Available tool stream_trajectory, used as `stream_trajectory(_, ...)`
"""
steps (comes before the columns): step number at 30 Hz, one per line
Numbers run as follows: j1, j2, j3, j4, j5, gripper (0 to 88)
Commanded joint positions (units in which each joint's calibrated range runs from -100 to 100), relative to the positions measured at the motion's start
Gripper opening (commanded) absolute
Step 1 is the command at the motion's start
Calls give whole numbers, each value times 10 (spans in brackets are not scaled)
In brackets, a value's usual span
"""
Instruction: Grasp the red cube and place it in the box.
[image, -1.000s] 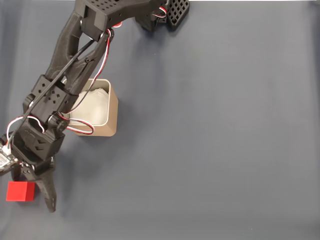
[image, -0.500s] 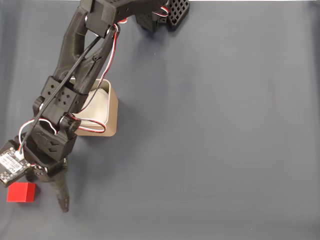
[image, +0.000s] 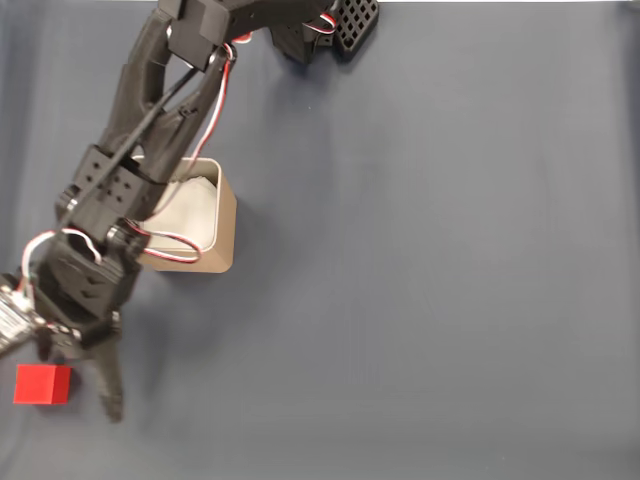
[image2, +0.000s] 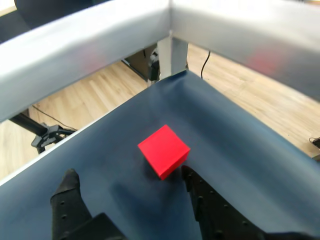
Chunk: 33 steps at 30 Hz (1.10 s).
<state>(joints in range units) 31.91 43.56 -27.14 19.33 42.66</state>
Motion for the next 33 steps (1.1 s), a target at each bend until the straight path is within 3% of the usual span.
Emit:
stream_trajectory(1, 9, 3, -47, -9, 3, 474)
stream_trajectory(19, 33, 88, -152, -54, 9, 475)
stream_trajectory(33, 13, 58, -99, -62, 1, 472)
